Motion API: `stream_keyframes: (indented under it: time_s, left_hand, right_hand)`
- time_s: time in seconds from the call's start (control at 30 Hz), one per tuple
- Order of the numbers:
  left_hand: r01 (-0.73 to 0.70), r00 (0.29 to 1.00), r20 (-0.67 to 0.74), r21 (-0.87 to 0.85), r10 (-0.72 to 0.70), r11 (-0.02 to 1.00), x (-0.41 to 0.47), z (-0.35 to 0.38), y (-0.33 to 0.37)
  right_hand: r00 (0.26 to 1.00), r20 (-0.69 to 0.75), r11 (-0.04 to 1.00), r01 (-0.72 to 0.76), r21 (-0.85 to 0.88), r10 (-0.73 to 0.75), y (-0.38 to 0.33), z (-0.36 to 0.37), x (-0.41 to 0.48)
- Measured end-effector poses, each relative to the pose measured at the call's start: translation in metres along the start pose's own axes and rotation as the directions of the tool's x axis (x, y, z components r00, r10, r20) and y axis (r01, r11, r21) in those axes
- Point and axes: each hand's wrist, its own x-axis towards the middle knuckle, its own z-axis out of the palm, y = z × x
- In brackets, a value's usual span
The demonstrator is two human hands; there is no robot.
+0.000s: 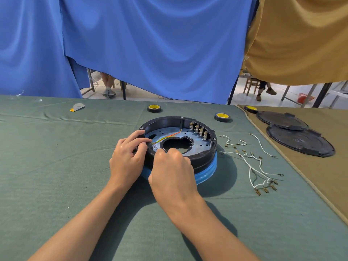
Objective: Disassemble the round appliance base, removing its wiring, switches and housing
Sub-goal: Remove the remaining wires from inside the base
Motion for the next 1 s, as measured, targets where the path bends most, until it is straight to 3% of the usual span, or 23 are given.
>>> stream_keyframes:
  time_s: [0.77,1.0]
  left_hand:
    - [-0.007,1.000,-0.009,0.013,0.007,1.000,-0.001,0.000,-0.002]
    - [-0.003,1.000,0.002,-0.014,0.003,1.000,-0.002,-0.001,0.001]
  right_hand:
    - [1.000,0.011,1.000,-0.013,-0.011,0.013,-0.005,0.004,0.000]
    - [1.000,-0.006,0.996,-0.012,0.084,0.012,0.009,-0.002,0.001]
